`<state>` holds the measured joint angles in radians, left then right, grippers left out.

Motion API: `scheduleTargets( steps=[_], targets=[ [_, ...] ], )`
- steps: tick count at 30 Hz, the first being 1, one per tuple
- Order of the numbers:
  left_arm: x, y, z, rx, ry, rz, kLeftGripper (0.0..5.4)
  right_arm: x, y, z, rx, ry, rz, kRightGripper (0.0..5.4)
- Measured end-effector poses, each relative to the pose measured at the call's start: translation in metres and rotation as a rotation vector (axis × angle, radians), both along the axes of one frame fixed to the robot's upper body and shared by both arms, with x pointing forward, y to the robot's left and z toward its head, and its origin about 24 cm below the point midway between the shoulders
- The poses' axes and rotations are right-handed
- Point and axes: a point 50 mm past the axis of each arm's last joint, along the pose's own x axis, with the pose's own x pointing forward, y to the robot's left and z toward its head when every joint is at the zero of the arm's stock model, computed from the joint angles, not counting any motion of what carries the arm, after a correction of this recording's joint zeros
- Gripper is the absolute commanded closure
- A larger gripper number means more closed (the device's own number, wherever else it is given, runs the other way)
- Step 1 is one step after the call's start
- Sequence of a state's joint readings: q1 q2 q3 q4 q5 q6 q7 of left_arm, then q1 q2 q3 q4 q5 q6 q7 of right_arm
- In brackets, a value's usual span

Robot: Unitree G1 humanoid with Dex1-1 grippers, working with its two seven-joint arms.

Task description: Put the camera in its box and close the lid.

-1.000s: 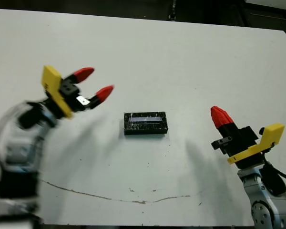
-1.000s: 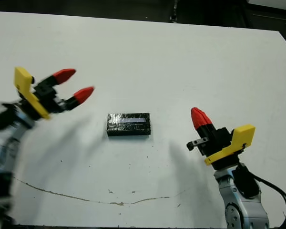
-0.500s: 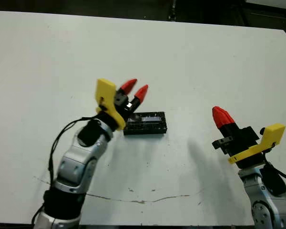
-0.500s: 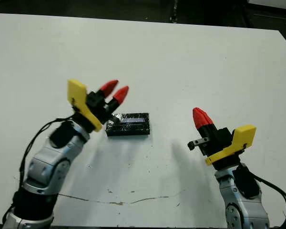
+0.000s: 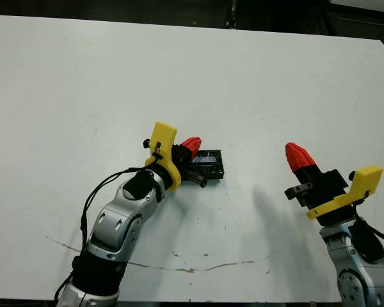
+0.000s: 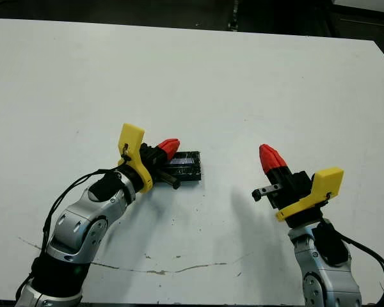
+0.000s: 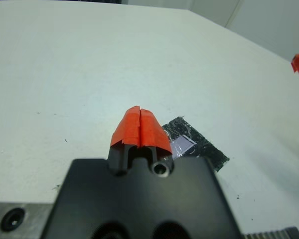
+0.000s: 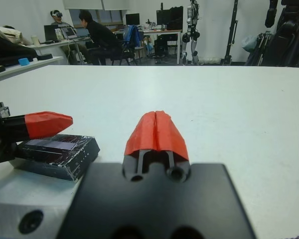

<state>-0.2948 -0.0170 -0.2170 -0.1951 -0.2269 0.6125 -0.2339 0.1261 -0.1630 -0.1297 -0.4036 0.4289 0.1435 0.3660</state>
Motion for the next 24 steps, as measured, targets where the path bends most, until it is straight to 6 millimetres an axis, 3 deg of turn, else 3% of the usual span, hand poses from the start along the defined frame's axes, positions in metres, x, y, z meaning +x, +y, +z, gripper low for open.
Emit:
scheduleTargets(
  steps=[24],
  targets=[
    [-0.0005, 0.0079, -0.0038, 0.073, 0.014, -0.083, 5.38, -0.0002, 0.0009, 0.0023, 0.000, -0.009, -0.001, 5.40]
  ],
)
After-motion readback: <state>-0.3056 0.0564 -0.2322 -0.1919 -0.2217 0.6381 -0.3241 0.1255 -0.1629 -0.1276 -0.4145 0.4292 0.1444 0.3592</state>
